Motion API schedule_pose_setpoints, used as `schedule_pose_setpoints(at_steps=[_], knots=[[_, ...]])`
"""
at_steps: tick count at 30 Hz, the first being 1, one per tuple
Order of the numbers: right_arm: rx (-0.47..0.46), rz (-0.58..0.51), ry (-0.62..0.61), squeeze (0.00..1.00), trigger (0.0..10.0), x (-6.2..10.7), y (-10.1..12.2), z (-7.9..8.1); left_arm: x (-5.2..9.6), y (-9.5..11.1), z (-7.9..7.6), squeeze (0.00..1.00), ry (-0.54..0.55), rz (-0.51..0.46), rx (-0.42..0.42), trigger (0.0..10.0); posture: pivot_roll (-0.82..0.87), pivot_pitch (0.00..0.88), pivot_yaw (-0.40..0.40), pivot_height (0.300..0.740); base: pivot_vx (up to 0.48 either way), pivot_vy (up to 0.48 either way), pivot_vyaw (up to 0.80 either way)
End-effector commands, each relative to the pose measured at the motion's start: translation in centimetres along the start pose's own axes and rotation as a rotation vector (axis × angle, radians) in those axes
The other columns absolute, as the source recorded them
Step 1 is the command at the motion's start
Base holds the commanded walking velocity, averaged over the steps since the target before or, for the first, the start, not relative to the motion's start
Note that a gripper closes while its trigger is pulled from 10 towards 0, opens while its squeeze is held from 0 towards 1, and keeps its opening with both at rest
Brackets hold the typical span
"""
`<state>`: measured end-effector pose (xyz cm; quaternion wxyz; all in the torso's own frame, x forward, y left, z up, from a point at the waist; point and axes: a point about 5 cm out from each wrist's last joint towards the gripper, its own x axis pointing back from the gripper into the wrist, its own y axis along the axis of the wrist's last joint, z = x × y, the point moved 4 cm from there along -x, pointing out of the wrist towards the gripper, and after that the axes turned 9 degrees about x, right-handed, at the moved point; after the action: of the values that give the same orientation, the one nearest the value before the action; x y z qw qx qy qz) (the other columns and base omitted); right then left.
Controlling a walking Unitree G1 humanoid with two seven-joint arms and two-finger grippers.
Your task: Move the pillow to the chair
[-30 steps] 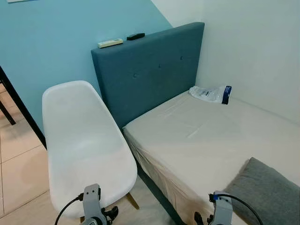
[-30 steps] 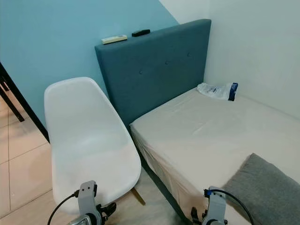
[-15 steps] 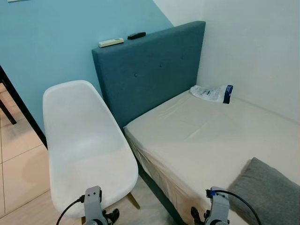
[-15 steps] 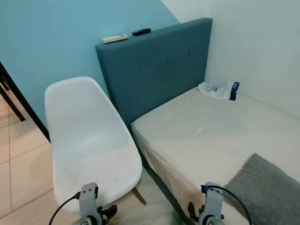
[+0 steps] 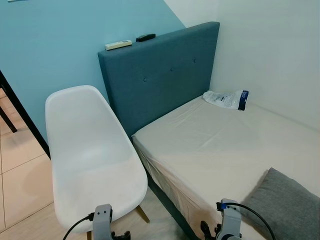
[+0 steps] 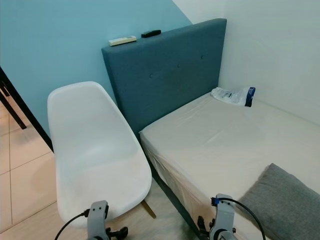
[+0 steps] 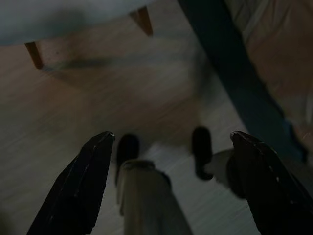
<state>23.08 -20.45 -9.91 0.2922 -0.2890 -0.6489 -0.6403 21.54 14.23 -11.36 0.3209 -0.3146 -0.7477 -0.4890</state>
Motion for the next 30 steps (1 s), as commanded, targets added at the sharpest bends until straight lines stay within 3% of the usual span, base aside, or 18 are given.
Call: schedule_pose_setpoints(at_steps=[1, 13, 21, 25, 27, 30], knots=[[0.056, 0.045, 0.013, 0.0, 10.0, 0.0, -1.0, 0.7, 0.3, -1.1, 0.8, 0.0, 0.02, 0.048, -0.061, 10.0, -0.1, 0.0, 0.034, 0.74, 0.0, 0.0, 0.0], [0.194, 0.126, 0.051, 0.0, 10.0, 0.1, -2.8, 2.8, 1.1, -2.5, 3.6, 0.0, 0.104, 0.104, -0.175, 10.0, -0.06, 0.0, 0.01, 0.74, 0.0, 0.0, 0.0], [0.253, 0.152, 0.101, 0.0, 10.0, 0.2, -3.1, 3.6, 1.3, -2.3, 4.3, 0.0, 0.139, 0.088, -0.152, 10.0, -0.01, 0.0, -0.014, 0.74, 0.0, 0.0, 0.0], [0.323, 0.217, 0.141, 0.0, 10.0, 0.5, -4.5, 4.5, 1.4, -2.3, 4.7, 0.0, 0.174, 0.074, -0.13, 10.0, 0.03, 0.0, -0.043, 0.74, 0.0, 0.0, 0.0], [0.34, 0.246, 0.122, 0.0, 10.0, 0.6, -5.0, 4.1, 1.4, -2.5, 4.7, 0.0, 0.175, 0.081, -0.132, 10.0, 0.03, 0.0, -0.049, 0.74, 0.0, 0.0, 0.0], [0.286, 0.26, 0.099, 0.0, 10.0, 0.7, -5.3, 3.6, 1.5, -2.9, 4.7, 0.0, 0.176, 0.088, -0.133, 10.0, 0.02, 0.0, -0.052, 0.74, 0.0, 0.0, 0.0]])
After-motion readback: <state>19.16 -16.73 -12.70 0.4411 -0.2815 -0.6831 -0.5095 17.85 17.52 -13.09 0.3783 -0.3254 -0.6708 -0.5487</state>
